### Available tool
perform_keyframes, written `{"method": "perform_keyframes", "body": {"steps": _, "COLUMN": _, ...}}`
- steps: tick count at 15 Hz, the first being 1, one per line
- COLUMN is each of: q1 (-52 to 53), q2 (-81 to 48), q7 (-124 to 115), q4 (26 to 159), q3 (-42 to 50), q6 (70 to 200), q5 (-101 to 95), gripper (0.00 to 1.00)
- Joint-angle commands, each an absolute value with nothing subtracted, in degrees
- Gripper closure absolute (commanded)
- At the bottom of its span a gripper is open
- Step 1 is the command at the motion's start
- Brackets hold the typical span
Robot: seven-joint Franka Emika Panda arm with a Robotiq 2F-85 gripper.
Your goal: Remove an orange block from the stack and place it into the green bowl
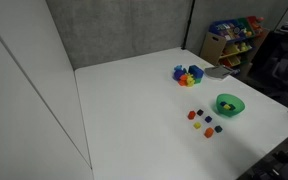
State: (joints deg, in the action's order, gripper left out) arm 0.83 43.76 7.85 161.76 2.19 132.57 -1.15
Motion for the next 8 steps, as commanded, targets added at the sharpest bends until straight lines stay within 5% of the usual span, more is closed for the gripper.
{"method": "perform_keyframes", "body": {"steps": 1, "q1": 1.0, "q2": 43.6, "q7": 7.7, "q4": 161.9, "q3": 2.3, "q6": 132.5, "q5": -1.3, "gripper": 0.00}}
{"method": "perform_keyframes", "body": {"steps": 8, "q1": 1.2, "q2": 41.6, "q7": 7.0, "q4": 160.6, "q3": 1.8, "q6": 132.0, "q5": -1.1, "gripper": 0.00}}
